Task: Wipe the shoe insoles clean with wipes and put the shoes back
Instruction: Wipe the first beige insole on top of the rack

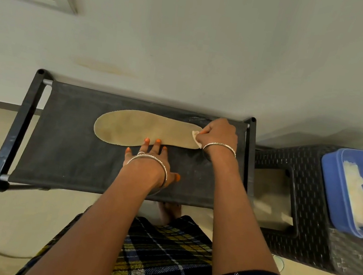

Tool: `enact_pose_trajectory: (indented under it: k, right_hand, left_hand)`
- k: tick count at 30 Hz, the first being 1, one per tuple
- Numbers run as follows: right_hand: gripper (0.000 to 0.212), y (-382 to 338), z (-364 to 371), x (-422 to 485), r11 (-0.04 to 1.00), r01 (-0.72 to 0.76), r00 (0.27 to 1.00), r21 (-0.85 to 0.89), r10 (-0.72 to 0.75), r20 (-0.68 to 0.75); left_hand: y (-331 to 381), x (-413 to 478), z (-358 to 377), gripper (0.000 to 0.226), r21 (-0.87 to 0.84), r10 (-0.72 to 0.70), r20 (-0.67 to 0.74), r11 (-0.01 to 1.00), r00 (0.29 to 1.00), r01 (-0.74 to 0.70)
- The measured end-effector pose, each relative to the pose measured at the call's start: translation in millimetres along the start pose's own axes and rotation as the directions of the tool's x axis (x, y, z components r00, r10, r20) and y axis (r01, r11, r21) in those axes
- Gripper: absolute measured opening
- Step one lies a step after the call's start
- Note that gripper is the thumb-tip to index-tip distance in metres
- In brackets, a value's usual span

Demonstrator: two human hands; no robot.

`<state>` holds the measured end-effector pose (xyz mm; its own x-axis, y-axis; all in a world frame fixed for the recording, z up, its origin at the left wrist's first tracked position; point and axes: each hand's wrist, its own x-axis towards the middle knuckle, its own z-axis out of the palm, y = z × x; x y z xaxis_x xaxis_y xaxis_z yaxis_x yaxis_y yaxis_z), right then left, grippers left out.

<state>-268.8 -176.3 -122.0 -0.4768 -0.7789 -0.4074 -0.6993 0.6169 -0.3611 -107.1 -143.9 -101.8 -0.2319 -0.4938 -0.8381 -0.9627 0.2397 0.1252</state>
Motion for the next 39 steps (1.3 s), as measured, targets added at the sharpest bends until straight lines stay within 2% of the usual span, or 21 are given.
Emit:
enact_pose_trajectory:
  k: [2, 4, 6, 9, 11, 14, 17, 19, 24, 27, 29, 32, 34, 37, 39]
  right_hand:
    - [0.021, -10.3, 10.3, -2.8, 0.998, 0.062, 0.995, -0.013, -0.061, 0.076]
    - [0.010, -17.7, 15.7, -8.2, 0.993, 0.120, 0.978, 0.010, -0.120, 0.168]
    - [0.008, -17.1, 14.0, -8.9, 0.992, 0.128, 0.968, 0.019, -0.129, 0.216]
    - [0.034, -4.1, 1.1, -0.9, 0.999, -0.015, 0.990, -0.029, 0.019, 0.139]
    - [0.042, 3.7, -9.0, 1.2, 0.992, -0.093, 0.992, -0.083, 0.099, 0.072]
    - [0.041, 1.2, -7.4, -1.9, 0.989, -0.036, 0.996, -0.143, 0.047, 0.073]
    - [0.035, -13.0, 5.9, -11.1, 0.991, 0.053, 0.979, -0.119, -0.028, 0.200]
    - [0.043, -13.1, 7.2, -10.3, 0.993, 0.038, 0.973, -0.109, -0.012, 0.231]
    - [0.053, 6.2, -8.7, -2.2, 0.985, -0.125, 0.989, -0.119, 0.133, 0.064]
    - [0.051, 0.9, -4.7, -4.6, 0.987, -0.083, 0.996, -0.137, 0.087, 0.029]
    - [0.042, -6.2, 1.3, -5.4, 0.994, -0.026, 0.996, -0.106, 0.035, 0.086]
    - [0.013, -9.5, 4.9, -5.2, 0.999, 0.044, 0.989, -0.007, -0.043, 0.140]
    - [0.007, -4.2, 1.9, -4.0, 0.997, 0.047, 0.998, 0.062, -0.049, 0.037]
    - [0.013, 1.3, -3.0, -4.7, 0.992, 0.018, 0.988, 0.126, 0.002, -0.152]
    - [0.018, 0.1, -0.1, -4.3, 0.990, 0.014, 0.984, 0.138, 0.011, -0.179]
  left_hand:
    - [0.5, 0.6, 0.3, 0.086, -0.008, 0.000, -0.005, 1.000, 1.000, 0.000]
    - [1.3, 1.5, 0.2, 0.087, -0.016, -0.002, -0.007, 1.000, 1.000, 0.001]
    - [1.2, 2.1, 0.2, 0.087, -0.018, -0.007, -0.003, 1.000, 1.000, 0.007]
    - [-1.6, 2.6, 1.0, 0.086, -0.015, -0.011, 0.001, 1.000, 1.000, 0.011]
    - [-2.3, 2.4, 1.5, 0.086, -0.011, -0.011, -0.001, 1.000, 1.000, 0.011]
    - [0.0, 1.5, 1.1, 0.086, -0.010, -0.007, -0.003, 1.000, 1.000, 0.007]
    - [3.1, 1.4, 0.9, 0.086, -0.015, -0.006, -0.002, 1.000, 1.000, 0.006]
    - [3.5, 1.2, 0.7, 0.087, -0.013, -0.005, 0.001, 1.000, 1.000, 0.005]
    - [1.2, -0.6, -0.8, 0.086, -0.022, -0.003, 0.005, 1.000, 1.000, 0.003]
    - [2.6, 0.5, -0.3, 0.086, -0.028, -0.005, 0.003, 1.000, 1.000, 0.005]
    - [4.0, 1.0, -0.5, 0.086, -0.028, -0.008, -0.002, 1.000, 1.000, 0.007]
    - [6.0, 0.7, -2.2, 0.086, -0.031, -0.010, 0.002, 0.999, 1.000, 0.010]
    - [5.3, 0.3, -2.5, 0.085, -0.031, -0.008, 0.003, 0.999, 1.000, 0.008]
    - [3.9, 1.4, -1.3, 0.086, -0.035, -0.007, 0.004, 0.999, 1.000, 0.008]
    - [4.3, 2.3, -1.0, 0.086, -0.031, -0.013, 0.002, 0.999, 1.000, 0.013]
